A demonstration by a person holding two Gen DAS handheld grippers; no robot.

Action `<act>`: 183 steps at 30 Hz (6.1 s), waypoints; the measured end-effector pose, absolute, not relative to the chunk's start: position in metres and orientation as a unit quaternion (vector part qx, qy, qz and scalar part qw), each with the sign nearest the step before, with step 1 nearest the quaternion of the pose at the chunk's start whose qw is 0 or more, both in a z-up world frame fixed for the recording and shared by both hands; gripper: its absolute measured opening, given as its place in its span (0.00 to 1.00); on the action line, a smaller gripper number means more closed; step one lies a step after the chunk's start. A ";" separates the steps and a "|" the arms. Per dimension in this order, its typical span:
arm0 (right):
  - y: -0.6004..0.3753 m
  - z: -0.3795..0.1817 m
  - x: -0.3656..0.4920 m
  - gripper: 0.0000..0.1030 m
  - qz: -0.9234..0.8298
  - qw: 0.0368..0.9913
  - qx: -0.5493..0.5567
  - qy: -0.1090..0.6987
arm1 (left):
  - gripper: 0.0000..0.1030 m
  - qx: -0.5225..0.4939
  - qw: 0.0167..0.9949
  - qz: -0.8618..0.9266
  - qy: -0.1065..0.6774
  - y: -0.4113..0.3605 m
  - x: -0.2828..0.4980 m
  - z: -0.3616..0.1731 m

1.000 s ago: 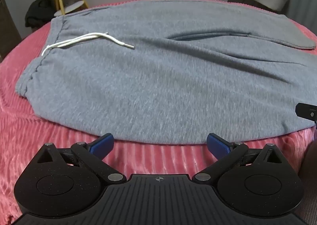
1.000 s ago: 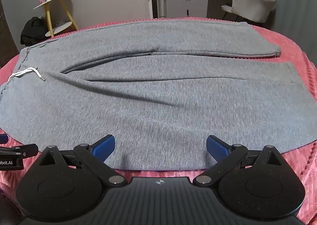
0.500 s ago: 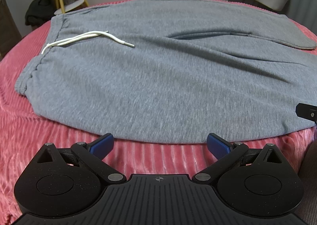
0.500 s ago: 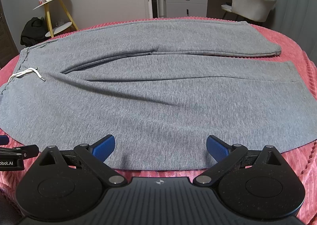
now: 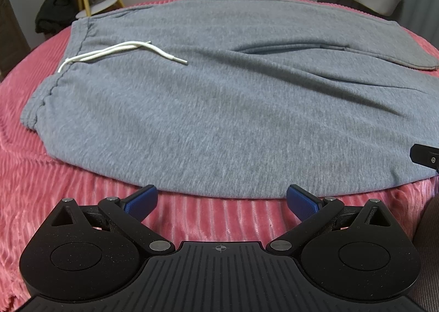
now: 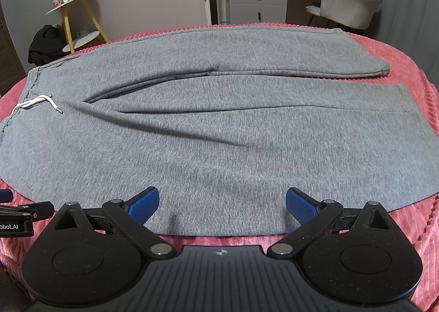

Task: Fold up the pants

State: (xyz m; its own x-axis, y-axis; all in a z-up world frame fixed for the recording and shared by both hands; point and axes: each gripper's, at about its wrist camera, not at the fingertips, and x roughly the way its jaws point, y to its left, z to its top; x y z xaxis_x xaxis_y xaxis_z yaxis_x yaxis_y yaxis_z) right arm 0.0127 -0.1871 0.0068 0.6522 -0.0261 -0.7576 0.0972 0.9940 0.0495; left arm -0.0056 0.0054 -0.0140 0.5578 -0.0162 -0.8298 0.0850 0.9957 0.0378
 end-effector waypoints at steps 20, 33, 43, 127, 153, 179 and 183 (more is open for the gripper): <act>-0.187 0.006 0.011 0.96 -0.034 0.908 0.047 0.416 | 1.00 0.034 0.880 -0.027 0.473 0.005 0.000 -0.009; -0.187 0.005 0.012 0.96 -0.033 0.907 0.055 0.417 | 1.00 0.034 0.879 -0.025 0.475 0.005 0.000 -0.009; -0.189 0.006 0.013 0.96 -0.031 0.906 0.058 0.418 | 1.00 0.036 0.876 -0.022 0.480 0.005 0.002 -0.009; -0.419 -0.009 0.445 0.06 -0.291 0.830 0.263 0.396 | 1.00 -0.103 0.928 0.195 0.300 0.075 0.184 -0.060; -0.486 -0.048 0.171 0.21 -0.203 0.807 0.509 0.220 | 0.64 -0.398 0.849 -0.008 0.346 0.147 0.307 -0.025; -0.490 -0.059 0.154 0.51 -0.198 0.746 0.592 0.233 | 0.07 -0.367 0.843 -0.018 0.393 0.131 0.316 0.025; -0.502 -0.072 0.171 0.12 -0.206 0.723 0.618 0.230 | 0.07 -0.371 0.839 -0.015 0.398 0.131 0.319 0.021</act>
State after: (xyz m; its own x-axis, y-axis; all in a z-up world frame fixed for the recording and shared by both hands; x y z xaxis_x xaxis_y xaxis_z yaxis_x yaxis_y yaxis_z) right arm 0.1715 -0.5020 -0.0722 0.8086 -0.0135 -0.5882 0.5831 0.1512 0.7982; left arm 0.3187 0.1314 0.0212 0.6820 -0.3210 -0.6571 -0.2700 0.7245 -0.6342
